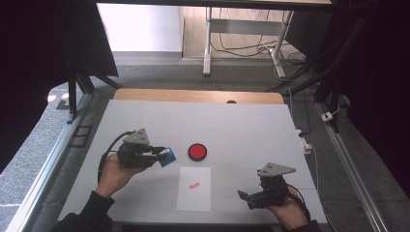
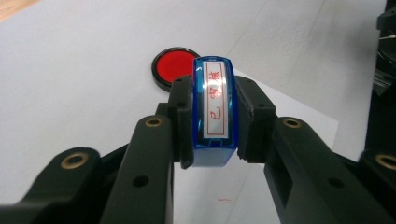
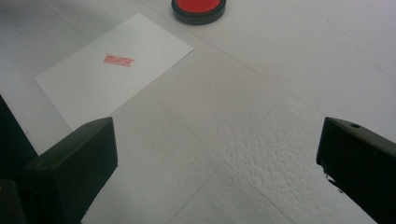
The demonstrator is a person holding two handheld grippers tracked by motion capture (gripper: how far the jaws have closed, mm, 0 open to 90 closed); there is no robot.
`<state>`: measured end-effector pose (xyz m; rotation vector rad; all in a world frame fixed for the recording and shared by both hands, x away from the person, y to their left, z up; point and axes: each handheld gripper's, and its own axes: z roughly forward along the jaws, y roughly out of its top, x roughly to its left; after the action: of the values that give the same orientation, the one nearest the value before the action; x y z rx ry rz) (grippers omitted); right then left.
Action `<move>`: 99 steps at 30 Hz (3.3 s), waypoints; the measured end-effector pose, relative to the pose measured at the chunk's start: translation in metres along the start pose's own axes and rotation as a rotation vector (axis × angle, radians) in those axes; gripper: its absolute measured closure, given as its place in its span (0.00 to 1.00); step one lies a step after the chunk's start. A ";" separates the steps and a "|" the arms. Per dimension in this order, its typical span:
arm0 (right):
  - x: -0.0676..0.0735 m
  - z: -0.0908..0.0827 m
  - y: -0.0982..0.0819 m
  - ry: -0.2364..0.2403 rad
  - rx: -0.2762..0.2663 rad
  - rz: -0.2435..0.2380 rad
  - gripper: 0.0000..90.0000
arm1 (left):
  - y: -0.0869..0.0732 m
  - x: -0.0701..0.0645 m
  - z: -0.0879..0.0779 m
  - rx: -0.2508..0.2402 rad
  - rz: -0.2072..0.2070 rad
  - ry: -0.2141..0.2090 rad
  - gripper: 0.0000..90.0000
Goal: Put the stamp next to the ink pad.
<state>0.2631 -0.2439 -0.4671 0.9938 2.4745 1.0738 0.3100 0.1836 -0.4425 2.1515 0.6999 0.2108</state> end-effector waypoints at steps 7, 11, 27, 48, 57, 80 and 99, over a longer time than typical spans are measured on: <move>-0.004 -0.006 -0.004 -0.023 -0.011 0.048 0.00 | -0.004 0.006 -0.001 0.006 -0.017 0.035 0.78; -0.006 -0.008 -0.005 -0.028 -0.011 0.064 0.00 | -0.007 0.011 -0.002 0.005 -0.039 0.051 0.78; -0.006 -0.017 -0.008 -0.045 -0.022 0.068 0.00 | -0.025 0.034 0.000 0.034 -0.137 0.137 0.78; -0.005 -0.015 -0.008 -0.033 -0.003 0.047 0.00 | -0.052 0.063 0.011 0.115 -0.260 0.244 0.78; -0.005 -0.015 -0.008 -0.034 0.004 0.043 0.00 | -0.053 0.062 0.018 0.154 -0.245 0.244 0.78; -0.004 -0.014 -0.008 -0.035 0.014 0.033 0.01 | -0.047 0.060 0.017 0.130 -0.260 0.216 0.46; -0.003 -0.014 -0.007 -0.028 0.015 0.022 0.01 | -0.033 0.040 0.002 0.064 -0.266 0.137 0.12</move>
<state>0.2549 -0.2566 -0.4630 1.0352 2.4581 1.0418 0.3302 0.2201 -0.4723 2.0916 1.0747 0.1965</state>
